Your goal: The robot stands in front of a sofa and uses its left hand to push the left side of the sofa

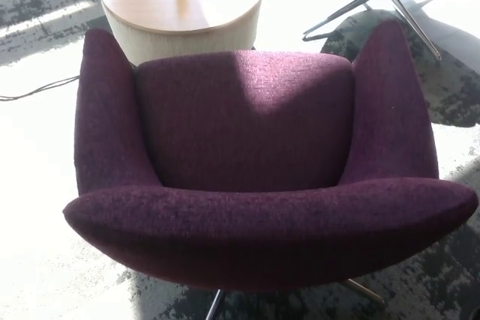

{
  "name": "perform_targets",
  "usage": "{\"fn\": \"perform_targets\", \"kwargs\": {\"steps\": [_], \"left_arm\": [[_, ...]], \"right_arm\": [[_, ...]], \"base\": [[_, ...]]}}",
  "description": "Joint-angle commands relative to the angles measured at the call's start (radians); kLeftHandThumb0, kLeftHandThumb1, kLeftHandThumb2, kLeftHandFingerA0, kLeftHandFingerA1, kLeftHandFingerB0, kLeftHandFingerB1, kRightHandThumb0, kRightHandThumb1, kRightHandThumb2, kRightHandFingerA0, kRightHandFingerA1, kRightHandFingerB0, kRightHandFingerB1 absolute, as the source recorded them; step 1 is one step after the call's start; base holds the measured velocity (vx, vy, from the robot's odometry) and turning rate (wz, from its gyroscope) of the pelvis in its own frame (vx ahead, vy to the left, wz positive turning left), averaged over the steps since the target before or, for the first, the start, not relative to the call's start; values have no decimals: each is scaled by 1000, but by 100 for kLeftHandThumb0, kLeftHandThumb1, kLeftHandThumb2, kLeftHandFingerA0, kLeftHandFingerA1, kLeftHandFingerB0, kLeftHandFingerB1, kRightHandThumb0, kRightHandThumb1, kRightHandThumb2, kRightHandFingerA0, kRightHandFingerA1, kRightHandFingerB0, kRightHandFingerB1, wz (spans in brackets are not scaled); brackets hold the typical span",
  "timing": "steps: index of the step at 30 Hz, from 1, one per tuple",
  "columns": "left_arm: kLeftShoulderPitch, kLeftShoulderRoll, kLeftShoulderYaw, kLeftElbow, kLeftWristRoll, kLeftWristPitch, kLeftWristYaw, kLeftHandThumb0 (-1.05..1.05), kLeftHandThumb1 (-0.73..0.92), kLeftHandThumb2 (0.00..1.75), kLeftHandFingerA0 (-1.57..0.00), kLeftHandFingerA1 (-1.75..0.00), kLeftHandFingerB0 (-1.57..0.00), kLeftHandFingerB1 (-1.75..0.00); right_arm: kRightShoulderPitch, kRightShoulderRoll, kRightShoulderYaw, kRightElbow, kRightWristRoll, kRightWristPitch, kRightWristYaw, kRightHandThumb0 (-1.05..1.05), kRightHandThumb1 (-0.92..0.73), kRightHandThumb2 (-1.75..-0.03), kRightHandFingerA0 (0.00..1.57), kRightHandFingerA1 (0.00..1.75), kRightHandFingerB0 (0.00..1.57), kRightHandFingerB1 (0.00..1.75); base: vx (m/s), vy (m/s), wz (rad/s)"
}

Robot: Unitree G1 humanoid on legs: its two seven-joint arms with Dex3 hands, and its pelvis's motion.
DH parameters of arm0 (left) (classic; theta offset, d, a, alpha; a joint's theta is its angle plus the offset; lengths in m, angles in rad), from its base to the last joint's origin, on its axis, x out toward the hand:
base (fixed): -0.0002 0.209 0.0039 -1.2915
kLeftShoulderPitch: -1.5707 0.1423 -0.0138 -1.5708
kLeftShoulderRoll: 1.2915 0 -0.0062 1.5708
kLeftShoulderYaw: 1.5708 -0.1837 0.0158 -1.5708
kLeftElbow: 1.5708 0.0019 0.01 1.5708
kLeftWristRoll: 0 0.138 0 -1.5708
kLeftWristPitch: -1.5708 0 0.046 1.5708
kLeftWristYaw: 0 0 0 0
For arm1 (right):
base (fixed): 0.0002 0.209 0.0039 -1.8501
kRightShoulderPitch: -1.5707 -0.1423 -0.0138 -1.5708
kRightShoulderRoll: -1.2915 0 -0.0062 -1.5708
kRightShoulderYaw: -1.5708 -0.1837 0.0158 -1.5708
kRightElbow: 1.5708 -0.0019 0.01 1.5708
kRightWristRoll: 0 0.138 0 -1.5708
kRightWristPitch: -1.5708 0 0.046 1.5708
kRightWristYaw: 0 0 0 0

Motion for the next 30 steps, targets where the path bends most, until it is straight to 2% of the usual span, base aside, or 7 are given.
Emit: {"fn": "perform_targets", "kwargs": {"steps": [1, 7, 8, 12, 13, 15, 30], "left_arm": [[-39, 24, 39, -8, -78, -16, -87, -54, 76, 62, -25, -46, -15, -35], [-142, 86, 78, -10, -85, -30, -48, -64, 86, 67, -20, -44, -17, -35], [-175, 102, 98, -10, -103, -19, -45, -36, 58, 113, -6, -52, 0, -48], [-261, 148, 140, 5, -131, -7, -44, -37, 58, 112, -7, -53, 0, -48], [-271, 155, 143, 6, -132, -3, -44, -65, 86, 67, -19, -47, -17, -37], [-302, 178, 147, 20, -131, 4, -52, -37, 57, 112, -7, -53, 0, -48], [-590, 267, 0, 57, -29, 11, -14, -39, 45, 107, -6, -52, 0, -48]], "right_arm": [[-19, -5, -27, 7, 55, -77, 72, -59, -69, -62, 64, 42, 54, 39], [-65, -23, -30, -26, 46, -111, 34, -68, -76, -64, 51, 36, 43, 34], [-84, -30, -42, -36, 59, -107, 31, -72, -75, -64, 50, 35, 43, 33], [-122, -44, -72, -64, 87, -106, 36, -72, -76, -64, 48, 35, 43, 34], [-126, -44, -75, -67, 90, -108, 38, -77, -65, -73, 48, 40, 39, 37], [-135, -50, -75, -69, 84, -115, 42, -73, -74, -63, 52, 35, 41, 32], [-154, -53, -101, -72, 135, -68, 77, -78, -64, -68, 49, 39, 41, 36]], "base": [[0, 0, 0], [0, 0, 0], [0, 0, 0], [0, 0, 0], [0, 0, 0], [0, 0, 0], [0, 0, 0]]}}
